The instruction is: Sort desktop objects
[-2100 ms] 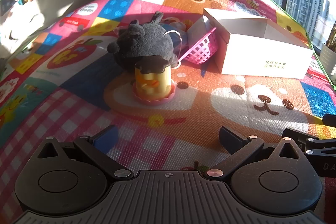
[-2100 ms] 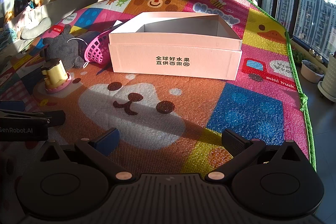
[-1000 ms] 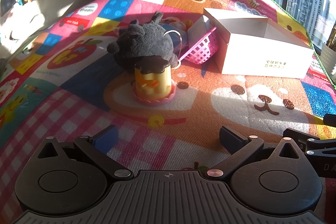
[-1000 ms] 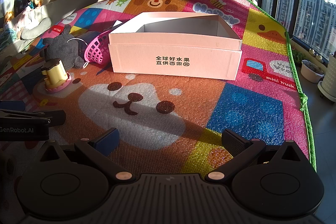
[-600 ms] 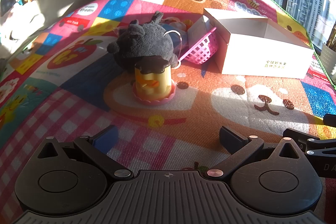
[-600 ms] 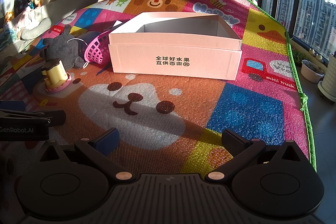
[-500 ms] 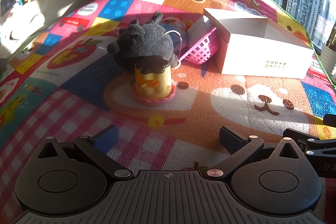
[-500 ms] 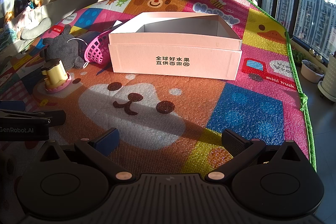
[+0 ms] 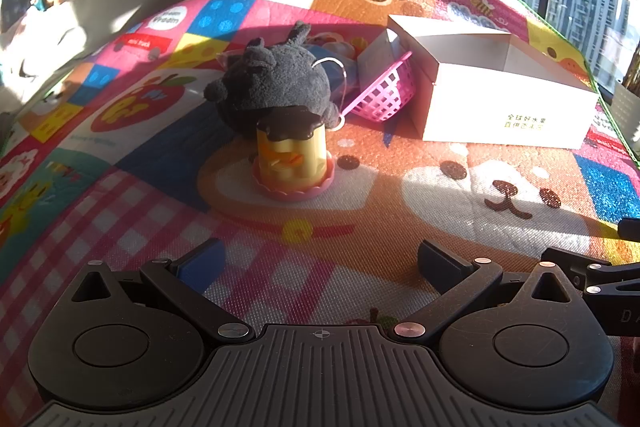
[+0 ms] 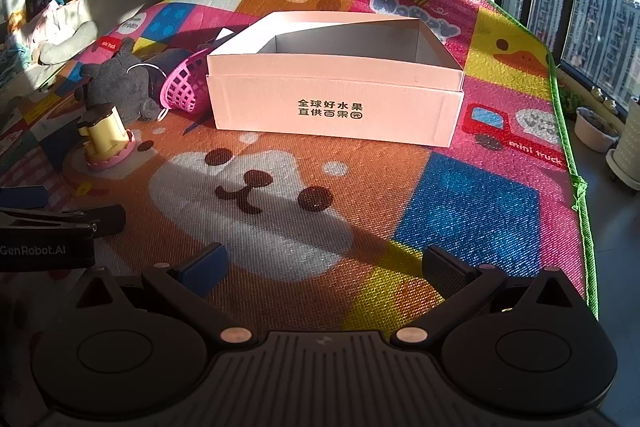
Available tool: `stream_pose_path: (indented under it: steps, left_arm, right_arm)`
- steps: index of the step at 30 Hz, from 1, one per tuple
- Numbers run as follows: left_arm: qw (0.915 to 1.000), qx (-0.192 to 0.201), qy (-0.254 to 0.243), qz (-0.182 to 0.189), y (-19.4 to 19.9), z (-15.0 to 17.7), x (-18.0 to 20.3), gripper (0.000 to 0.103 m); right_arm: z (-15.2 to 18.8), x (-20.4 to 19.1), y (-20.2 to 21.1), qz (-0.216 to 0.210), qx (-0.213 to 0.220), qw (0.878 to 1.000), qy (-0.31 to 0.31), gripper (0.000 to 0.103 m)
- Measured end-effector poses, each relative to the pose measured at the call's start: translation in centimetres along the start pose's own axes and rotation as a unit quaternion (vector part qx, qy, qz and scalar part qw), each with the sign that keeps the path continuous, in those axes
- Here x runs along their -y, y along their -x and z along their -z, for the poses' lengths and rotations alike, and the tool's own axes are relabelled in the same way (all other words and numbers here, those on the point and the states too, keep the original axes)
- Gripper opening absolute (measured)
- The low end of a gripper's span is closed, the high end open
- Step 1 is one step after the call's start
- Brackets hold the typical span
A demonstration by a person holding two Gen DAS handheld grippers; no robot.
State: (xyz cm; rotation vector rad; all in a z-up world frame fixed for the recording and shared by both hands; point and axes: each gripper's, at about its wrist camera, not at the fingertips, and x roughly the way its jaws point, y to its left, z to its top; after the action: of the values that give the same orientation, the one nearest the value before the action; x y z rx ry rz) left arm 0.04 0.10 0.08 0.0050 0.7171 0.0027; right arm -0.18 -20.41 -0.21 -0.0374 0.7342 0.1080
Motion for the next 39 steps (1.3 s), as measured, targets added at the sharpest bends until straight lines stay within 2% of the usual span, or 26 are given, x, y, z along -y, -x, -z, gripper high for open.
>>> stream_pose_path:
  steps: [16,27,30,32,34,36,39]
  left_arm:
    - [1.0000,-0.003,-0.002,0.000,-0.1,0.1,0.0,0.103]
    - [1.0000,-0.001,0.001,0.006,0.1,-0.1,-0.2,0.103]
    - [0.9994,0.024,0.011,0.021,1.3,-0.3,-1.5,0.103]
    - [0.9983,0.057,0.004,0.002,2.5,-1.0,-2.5,0.103]
    - [0.9971,0.075,0.010,-0.010,3.1,-2.0,-4.0,0.103]
    - [0.9967,0.075,0.031,-0.012,3.2,-3.4,-5.8,0.103]
    - [0.9945,0.085,0.054,-0.029,3.2,-4.6,-8.4,0.103]
  right_arm:
    - [0.1,0.1,0.5,-0.005,-0.015,1.000,-0.003,0.103]
    - [0.5,0.1,1.0,-0.013,-0.004,1.000,0.004,0.103]
    - [0.5,-0.3,1.6,-0.023,0.007,0.999,0.023,0.098]
    - [0.3,-1.0,2.3,-0.030,0.030,0.997,0.064,0.097]
    - [-0.5,-2.6,3.4,-0.013,0.100,0.986,0.135,0.097]
    - [-1.8,-4.7,3.5,0.005,0.160,0.965,0.207,0.092]
    - [-4.0,-8.4,1.9,0.014,0.210,0.931,0.299,0.089]
